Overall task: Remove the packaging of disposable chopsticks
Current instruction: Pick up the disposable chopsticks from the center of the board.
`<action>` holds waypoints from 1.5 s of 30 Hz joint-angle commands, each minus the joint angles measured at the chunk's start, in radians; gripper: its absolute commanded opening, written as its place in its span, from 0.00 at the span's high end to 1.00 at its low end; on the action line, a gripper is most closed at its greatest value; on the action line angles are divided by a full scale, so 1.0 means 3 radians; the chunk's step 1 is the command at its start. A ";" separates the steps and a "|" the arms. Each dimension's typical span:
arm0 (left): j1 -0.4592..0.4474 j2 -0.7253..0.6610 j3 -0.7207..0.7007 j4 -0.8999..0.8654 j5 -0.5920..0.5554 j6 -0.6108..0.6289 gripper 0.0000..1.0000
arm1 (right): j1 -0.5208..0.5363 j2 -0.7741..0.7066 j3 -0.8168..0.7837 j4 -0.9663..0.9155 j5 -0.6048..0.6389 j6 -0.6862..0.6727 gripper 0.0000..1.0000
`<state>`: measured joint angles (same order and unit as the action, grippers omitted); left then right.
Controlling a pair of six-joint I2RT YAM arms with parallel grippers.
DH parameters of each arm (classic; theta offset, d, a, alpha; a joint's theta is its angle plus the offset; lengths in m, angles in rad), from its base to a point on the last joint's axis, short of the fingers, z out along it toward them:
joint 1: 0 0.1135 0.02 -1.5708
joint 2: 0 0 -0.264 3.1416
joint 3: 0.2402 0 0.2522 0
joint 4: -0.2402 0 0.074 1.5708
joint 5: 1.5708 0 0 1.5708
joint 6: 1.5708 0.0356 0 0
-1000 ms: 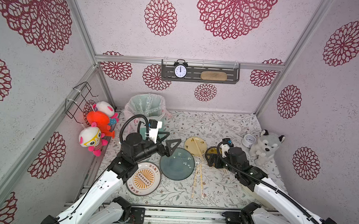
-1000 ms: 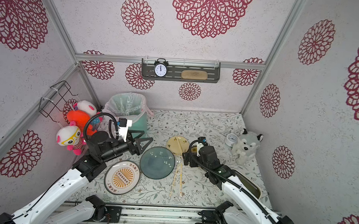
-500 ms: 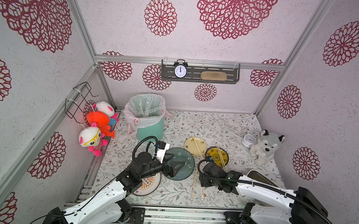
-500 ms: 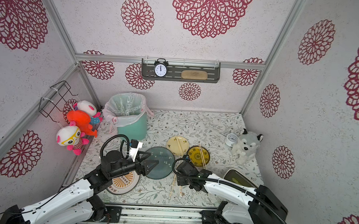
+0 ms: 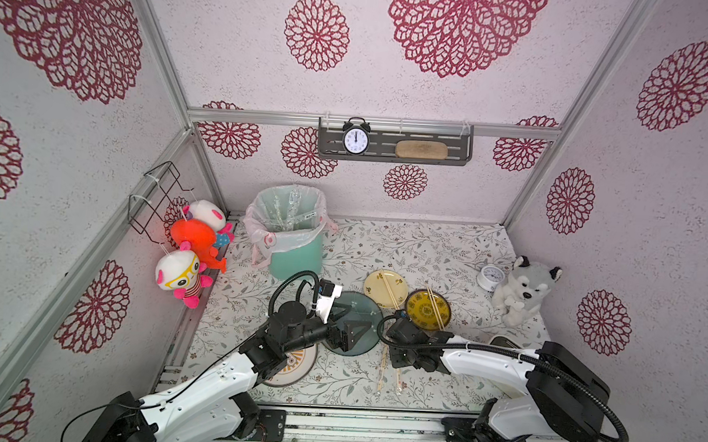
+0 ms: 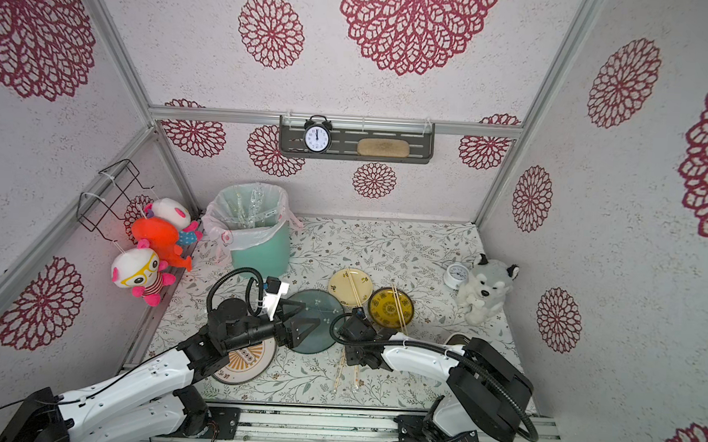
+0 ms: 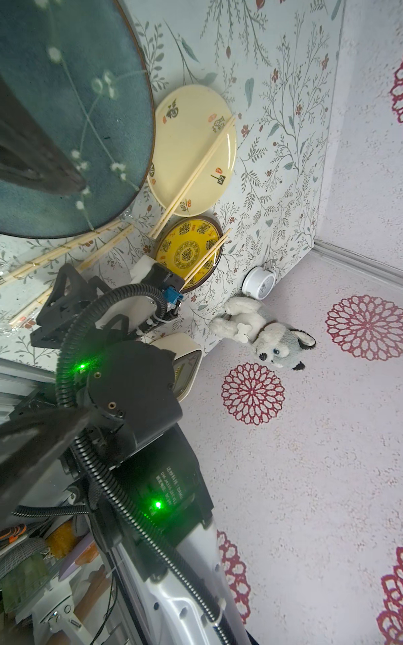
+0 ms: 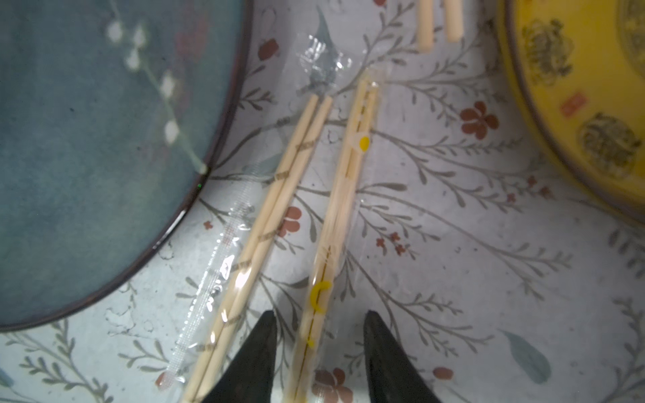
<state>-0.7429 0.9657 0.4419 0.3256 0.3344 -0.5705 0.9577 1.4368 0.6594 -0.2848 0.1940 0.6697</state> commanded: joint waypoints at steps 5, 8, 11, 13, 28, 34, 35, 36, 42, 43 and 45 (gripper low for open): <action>-0.0050 -0.0043 -0.0086 0.0229 -0.0031 0.0001 0.02 | 0.0011 0.0000 0.0078 -0.0300 0.0121 0.0048 0.75; -0.0051 -0.0084 -0.0126 0.0229 -0.0066 0.0023 0.02 | -0.0005 0.0042 0.0085 -0.0297 0.0051 0.0029 0.75; -0.0050 -0.0110 -0.0156 0.0239 -0.0087 0.0035 0.02 | -0.0034 0.0175 0.0125 -0.0344 0.0004 0.0006 0.76; -0.0050 -0.0128 -0.0168 0.0239 -0.0087 0.0041 0.02 | -0.0083 0.0240 0.0121 -0.0335 -0.0060 -0.0025 0.76; -0.0050 -0.0204 -0.0247 0.0205 -0.0161 0.0117 0.02 | -0.0241 0.0213 0.0364 -0.1031 0.0032 -0.0148 0.98; -0.0050 -0.0161 -0.0241 0.0183 -0.0181 0.0139 0.02 | -0.0255 0.0004 0.0287 -0.0755 -0.0055 -0.0235 1.00; -0.0050 -0.0156 -0.0238 0.0178 -0.0200 0.0147 0.02 | -0.0254 -0.0029 0.0270 -0.0728 -0.0087 -0.0243 1.00; -0.0050 -0.0151 -0.0244 0.0179 -0.0242 0.0139 0.02 | -0.0254 -0.0077 0.0243 -0.0704 -0.0119 -0.0243 1.00; -0.0034 -0.0309 -0.0379 0.0366 -0.0565 0.0080 0.02 | -0.0252 -0.0534 0.0114 -0.0596 -0.0329 -0.0440 1.00; -0.0034 -0.0355 -0.0370 0.0325 -0.0565 0.0092 0.02 | -0.0250 -0.0606 0.0113 -0.0591 -0.0337 -0.0460 1.00; -0.0029 -0.0442 -0.0307 0.0172 -0.0592 0.0133 0.02 | -0.0251 -0.0760 0.0117 -0.0575 -0.0367 -0.0513 1.00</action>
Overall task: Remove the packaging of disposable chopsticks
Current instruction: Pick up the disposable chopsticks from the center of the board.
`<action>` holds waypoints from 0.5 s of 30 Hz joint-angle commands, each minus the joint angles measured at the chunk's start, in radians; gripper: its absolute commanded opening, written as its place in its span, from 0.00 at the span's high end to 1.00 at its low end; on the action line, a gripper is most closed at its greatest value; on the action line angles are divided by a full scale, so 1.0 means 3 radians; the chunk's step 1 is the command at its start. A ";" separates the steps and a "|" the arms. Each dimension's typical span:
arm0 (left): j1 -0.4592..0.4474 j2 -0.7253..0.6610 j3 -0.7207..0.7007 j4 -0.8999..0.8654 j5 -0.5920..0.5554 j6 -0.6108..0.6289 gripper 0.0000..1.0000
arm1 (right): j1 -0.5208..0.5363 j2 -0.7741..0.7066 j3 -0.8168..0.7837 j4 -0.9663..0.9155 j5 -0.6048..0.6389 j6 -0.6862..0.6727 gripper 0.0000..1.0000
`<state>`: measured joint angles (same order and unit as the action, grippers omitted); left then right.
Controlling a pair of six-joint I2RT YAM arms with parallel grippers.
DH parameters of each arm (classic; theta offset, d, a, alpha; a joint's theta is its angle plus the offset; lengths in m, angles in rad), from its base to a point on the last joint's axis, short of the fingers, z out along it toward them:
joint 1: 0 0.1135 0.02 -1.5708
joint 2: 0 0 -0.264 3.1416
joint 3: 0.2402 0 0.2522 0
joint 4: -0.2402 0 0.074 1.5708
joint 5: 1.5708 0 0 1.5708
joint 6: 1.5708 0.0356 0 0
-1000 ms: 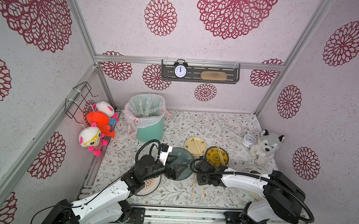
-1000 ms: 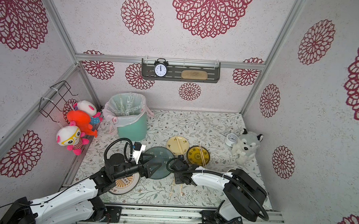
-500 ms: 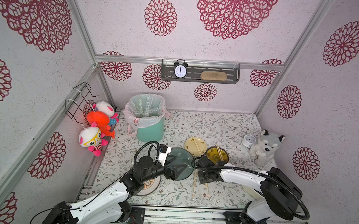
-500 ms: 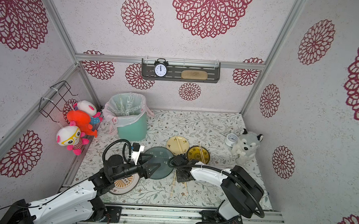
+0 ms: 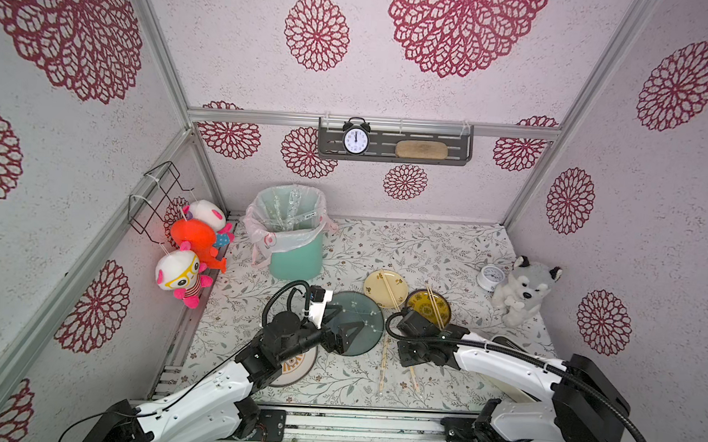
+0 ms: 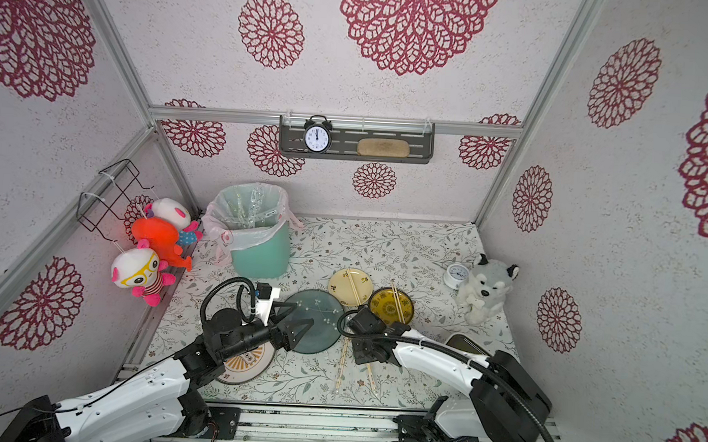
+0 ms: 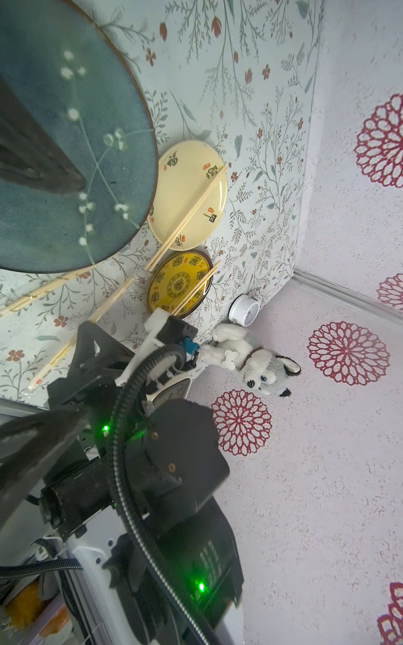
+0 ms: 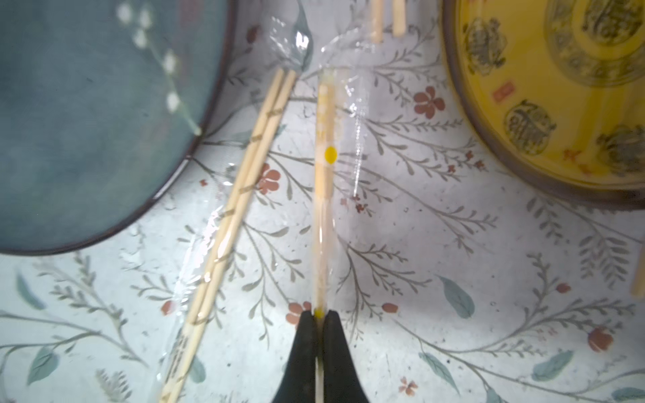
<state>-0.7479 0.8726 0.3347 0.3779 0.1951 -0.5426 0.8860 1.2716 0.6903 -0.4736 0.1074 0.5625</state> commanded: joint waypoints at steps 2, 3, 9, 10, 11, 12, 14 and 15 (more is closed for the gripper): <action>-0.0008 -0.0171 0.0061 -0.0027 -0.0172 0.0049 0.01 | -0.0010 -0.0333 0.0038 0.0082 -0.0106 -0.0213 1.00; -0.0004 -0.0173 0.0060 -0.0011 -0.0180 0.0045 0.00 | -0.0010 -0.0389 0.0055 0.0110 -0.0127 -0.0244 1.00; 0.0108 -0.0125 0.0152 0.0224 0.0122 0.0026 0.01 | 0.0013 -0.0669 0.0055 0.1035 -0.0399 -0.0389 1.00; 0.0136 -0.0122 0.0193 0.0222 0.0190 0.0028 0.01 | 0.0020 -0.0674 0.0054 0.1213 -0.0461 -0.0435 1.00; 0.0183 -0.0117 0.0236 0.0218 0.0262 0.0007 0.02 | 0.0018 -0.0675 0.0040 0.1435 -0.0532 -0.0486 1.00; 0.0235 -0.0122 0.0256 0.0236 0.0332 -0.0026 0.03 | 0.0023 -0.0658 0.0021 0.1678 -0.0613 -0.0538 1.00; 0.0333 -0.0136 0.0272 0.0263 0.0368 -0.0098 0.10 | 0.0025 -0.0592 0.0010 0.2044 -0.0795 -0.0644 1.00; 0.0376 -0.0147 0.0274 0.0243 0.0306 -0.0128 0.10 | 0.0030 -0.0539 0.0011 0.2198 -0.0921 -0.0701 1.00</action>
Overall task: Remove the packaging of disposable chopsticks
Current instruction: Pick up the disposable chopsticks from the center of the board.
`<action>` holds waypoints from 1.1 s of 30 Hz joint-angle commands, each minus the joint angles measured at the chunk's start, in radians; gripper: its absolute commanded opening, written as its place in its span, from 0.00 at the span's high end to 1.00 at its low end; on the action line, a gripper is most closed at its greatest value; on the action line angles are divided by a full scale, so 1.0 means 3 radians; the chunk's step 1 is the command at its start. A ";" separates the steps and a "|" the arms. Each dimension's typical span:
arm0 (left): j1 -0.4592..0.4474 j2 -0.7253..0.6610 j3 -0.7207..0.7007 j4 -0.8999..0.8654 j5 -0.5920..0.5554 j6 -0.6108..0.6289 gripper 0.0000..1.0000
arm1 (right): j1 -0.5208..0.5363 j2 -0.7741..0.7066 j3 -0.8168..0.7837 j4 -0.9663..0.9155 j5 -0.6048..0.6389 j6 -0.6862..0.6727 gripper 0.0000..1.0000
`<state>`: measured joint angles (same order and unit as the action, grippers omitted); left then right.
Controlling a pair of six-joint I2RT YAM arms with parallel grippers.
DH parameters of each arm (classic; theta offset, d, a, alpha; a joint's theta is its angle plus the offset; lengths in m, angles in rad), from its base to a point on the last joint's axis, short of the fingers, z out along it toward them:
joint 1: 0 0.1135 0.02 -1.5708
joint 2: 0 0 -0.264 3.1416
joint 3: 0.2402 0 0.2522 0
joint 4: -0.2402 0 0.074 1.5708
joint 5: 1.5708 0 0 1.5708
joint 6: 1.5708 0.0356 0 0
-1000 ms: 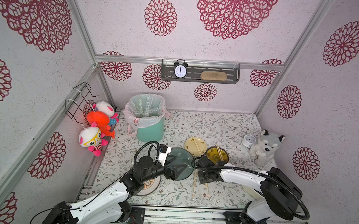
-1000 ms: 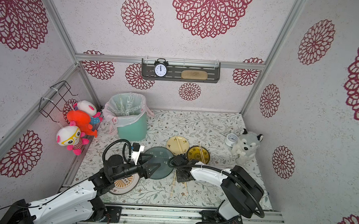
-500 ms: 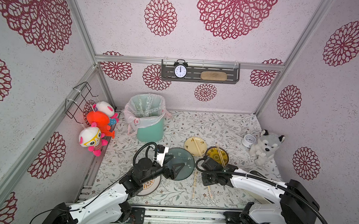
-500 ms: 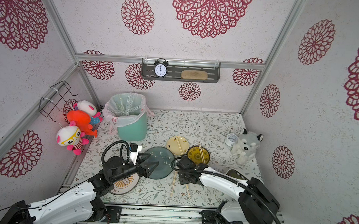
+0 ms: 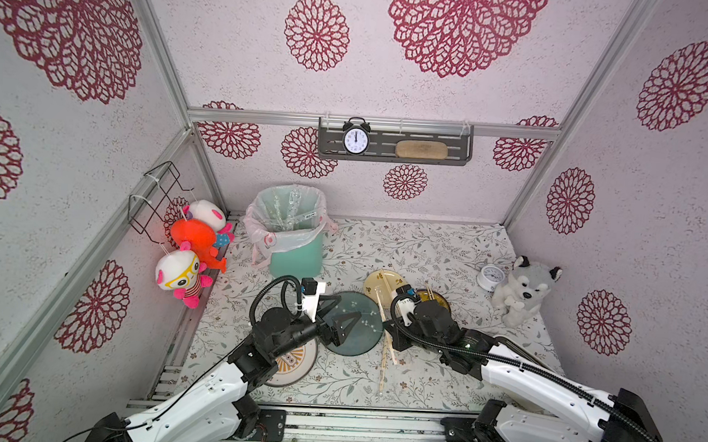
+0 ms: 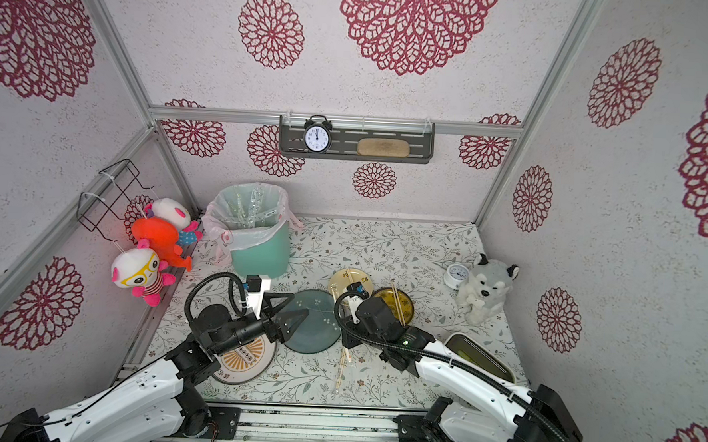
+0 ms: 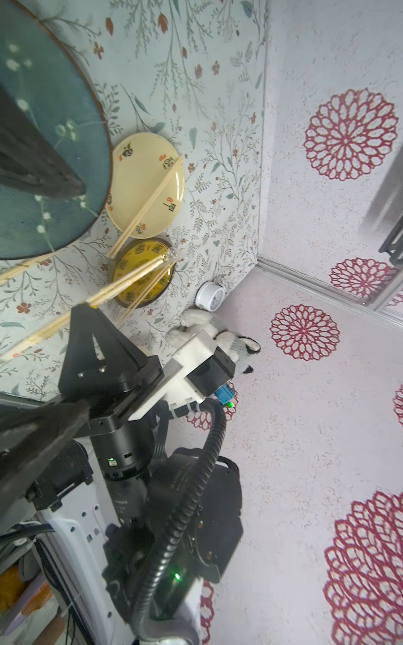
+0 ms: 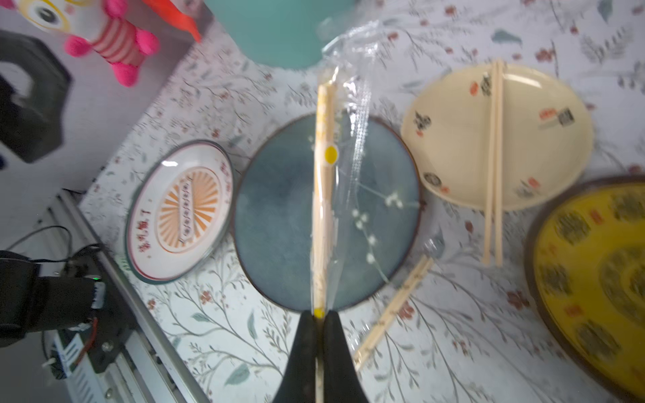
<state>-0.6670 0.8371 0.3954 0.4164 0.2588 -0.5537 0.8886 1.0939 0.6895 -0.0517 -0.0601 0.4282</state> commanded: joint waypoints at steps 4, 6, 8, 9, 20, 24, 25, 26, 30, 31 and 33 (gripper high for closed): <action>0.0158 -0.0006 0.0138 0.0019 -0.0027 -0.0051 0.09 | 0.0039 0.0242 0.0018 0.1275 -0.0791 -0.0368 1.00; 0.0157 0.0089 0.0170 0.0107 0.0070 -0.0045 0.10 | 0.0063 0.0311 0.0016 0.1442 -0.0916 -0.0397 1.00; 0.0158 0.0214 0.0229 0.0192 0.0166 -0.0048 0.12 | 0.0089 0.0353 -0.0010 0.1626 -0.1068 -0.0425 1.00; 0.0158 0.0271 0.0269 0.0169 0.0208 -0.0043 0.12 | 0.0094 0.0350 -0.0038 0.1726 -0.1144 -0.0423 1.00; 0.0133 0.0433 0.0107 0.0975 0.0640 -0.0177 0.50 | 0.0091 0.0163 -0.0182 0.1782 -0.1107 -0.0517 1.00; 0.0102 0.0377 0.0061 0.1010 0.0759 -0.0161 0.65 | 0.0091 0.0111 -0.0193 0.1778 -0.1071 -0.0534 1.00; 0.0095 0.0384 0.0048 0.1068 0.0799 -0.0162 0.69 | 0.0093 0.0123 -0.0179 0.1774 -0.1098 -0.0534 1.00; 0.0095 0.0397 0.0050 0.1101 0.0818 -0.0177 0.74 | 0.0092 0.0141 -0.0167 0.1774 -0.1134 -0.0533 1.00; 0.0091 0.0419 0.0063 0.1087 0.0814 -0.0188 0.85 | 0.0093 0.0142 -0.0199 0.1879 -0.1222 -0.0482 1.00; 0.0091 0.0420 0.0063 0.1089 0.0817 -0.0197 0.85 | 0.0092 0.0135 -0.0209 0.1897 -0.1231 -0.0484 1.00; 0.0090 0.0429 0.0047 0.1106 0.0810 -0.0208 0.92 | 0.0091 0.0130 -0.0222 0.1929 -0.1226 -0.0476 1.00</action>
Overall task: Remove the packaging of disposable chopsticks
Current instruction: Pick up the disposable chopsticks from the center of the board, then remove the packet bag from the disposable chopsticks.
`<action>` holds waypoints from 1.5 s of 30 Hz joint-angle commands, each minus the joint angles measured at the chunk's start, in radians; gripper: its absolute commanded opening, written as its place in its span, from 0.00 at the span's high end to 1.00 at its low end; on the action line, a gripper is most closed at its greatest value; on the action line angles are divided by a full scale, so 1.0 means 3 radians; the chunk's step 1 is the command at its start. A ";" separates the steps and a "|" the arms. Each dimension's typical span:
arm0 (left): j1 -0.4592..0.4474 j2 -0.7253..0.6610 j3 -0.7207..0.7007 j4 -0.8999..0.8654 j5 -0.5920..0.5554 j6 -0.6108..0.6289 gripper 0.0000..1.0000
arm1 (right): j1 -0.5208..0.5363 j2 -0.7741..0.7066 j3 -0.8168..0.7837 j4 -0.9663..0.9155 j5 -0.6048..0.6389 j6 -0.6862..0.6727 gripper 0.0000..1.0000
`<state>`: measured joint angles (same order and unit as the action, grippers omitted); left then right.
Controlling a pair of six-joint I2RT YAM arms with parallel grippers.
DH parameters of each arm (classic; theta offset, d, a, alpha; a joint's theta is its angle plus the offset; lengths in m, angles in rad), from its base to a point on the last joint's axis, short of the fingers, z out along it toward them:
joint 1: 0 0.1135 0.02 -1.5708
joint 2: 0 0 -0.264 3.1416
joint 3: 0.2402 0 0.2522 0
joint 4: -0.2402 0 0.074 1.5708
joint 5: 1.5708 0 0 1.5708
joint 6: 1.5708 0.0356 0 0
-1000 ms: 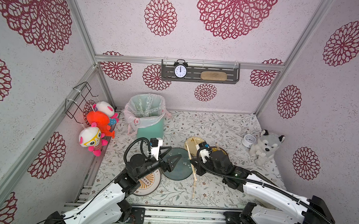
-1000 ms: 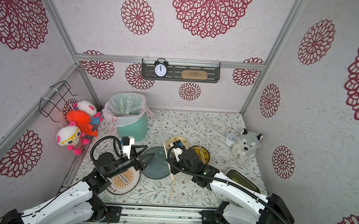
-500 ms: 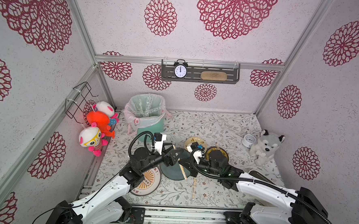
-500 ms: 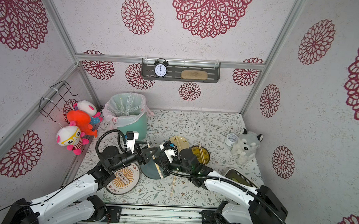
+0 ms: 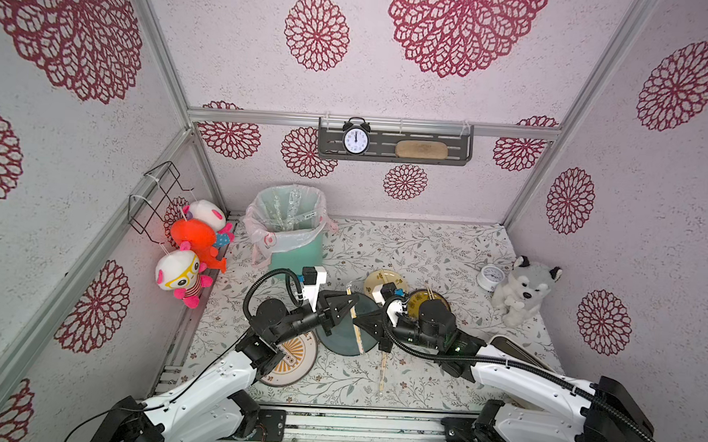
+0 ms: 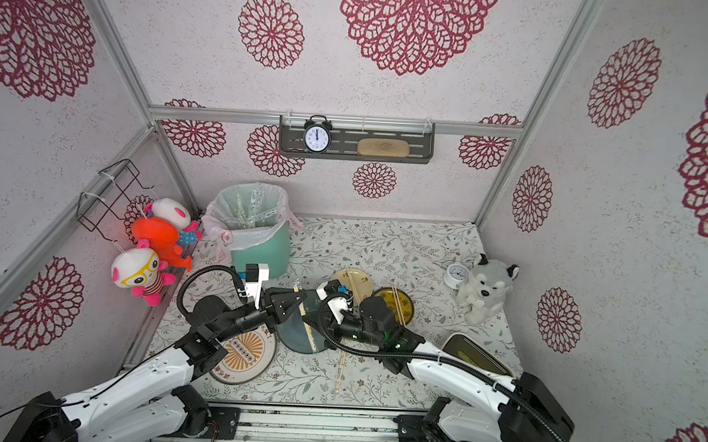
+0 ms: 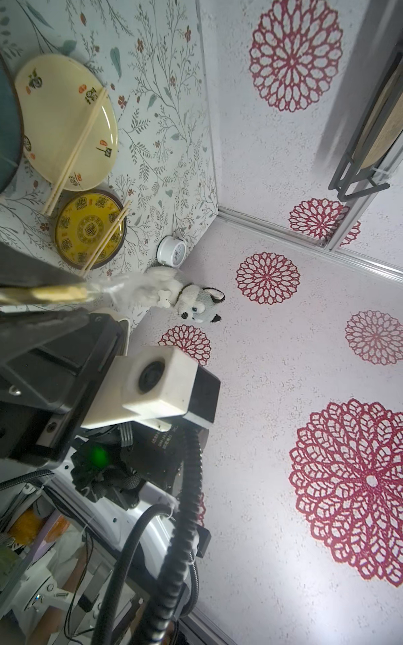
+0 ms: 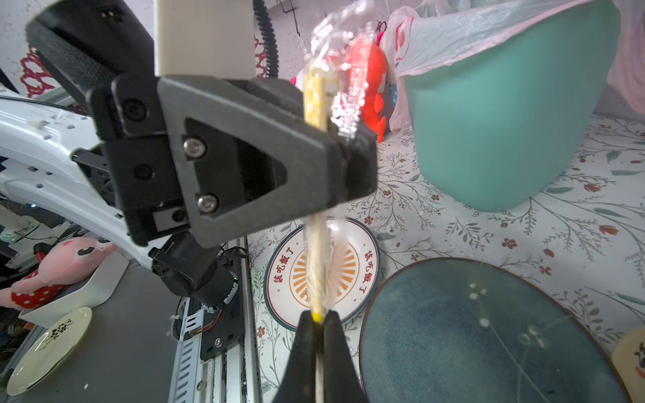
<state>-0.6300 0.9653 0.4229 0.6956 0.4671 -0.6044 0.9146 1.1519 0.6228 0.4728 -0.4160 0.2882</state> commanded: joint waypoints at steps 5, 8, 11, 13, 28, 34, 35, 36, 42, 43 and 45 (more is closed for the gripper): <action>-0.0035 -0.0012 -0.0035 0.0142 0.0078 -0.0049 1.00 | 0.0007 -0.0003 0.0001 0.0204 -0.0048 -0.0015 1.00; -0.0032 -0.0050 0.0001 0.0107 -0.0009 -0.0032 1.00 | 0.0008 0.0045 0.0005 0.0214 -0.0049 -0.0006 1.00; 0.0005 -0.0066 0.0170 -0.0119 -0.0004 0.0007 1.00 | 0.0005 0.0077 0.0030 0.0170 -0.0070 0.0002 0.88; 0.0021 -0.0052 0.0269 -0.0210 0.0002 0.0012 1.00 | 0.0006 0.0078 0.0022 0.0150 -0.0063 0.0021 0.67; 0.0024 0.0101 0.0500 -0.0325 0.0195 0.0165 1.00 | 0.0008 -0.0012 -0.0608 0.0864 -0.0116 -0.0021 0.67; 0.0024 0.0121 0.0488 -0.0306 0.0237 0.0149 1.00 | 0.0006 0.0039 -0.0603 0.0938 -0.0202 -0.0042 0.70; 0.0024 0.0135 0.0483 -0.0269 0.0267 0.0138 1.00 | 0.0004 0.0049 -0.0606 0.0970 -0.0233 -0.0045 0.69; 0.0024 0.0148 0.0478 -0.0229 0.0320 0.0127 1.00 | 0.0000 0.0057 -0.0613 0.1016 -0.0272 -0.0051 0.70; 0.0024 0.0195 0.0496 -0.0190 0.0427 0.0150 1.00 | -0.0001 0.0067 -0.0621 0.1027 -0.0262 -0.0056 0.81; 0.0024 0.0196 0.0503 -0.0214 0.0422 0.0167 1.00 | -0.0001 0.0067 -0.0628 0.1030 -0.0264 -0.0046 0.82; 0.0024 0.0193 0.0513 -0.0237 0.0403 0.0187 1.00 | -0.0002 0.0062 -0.0639 0.1033 -0.0269 -0.0040 0.86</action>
<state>-0.6266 1.0225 0.5510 0.6090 0.5709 -0.5652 0.9146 1.1728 0.4305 0.7296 -0.4789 0.2848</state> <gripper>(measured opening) 0.058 0.153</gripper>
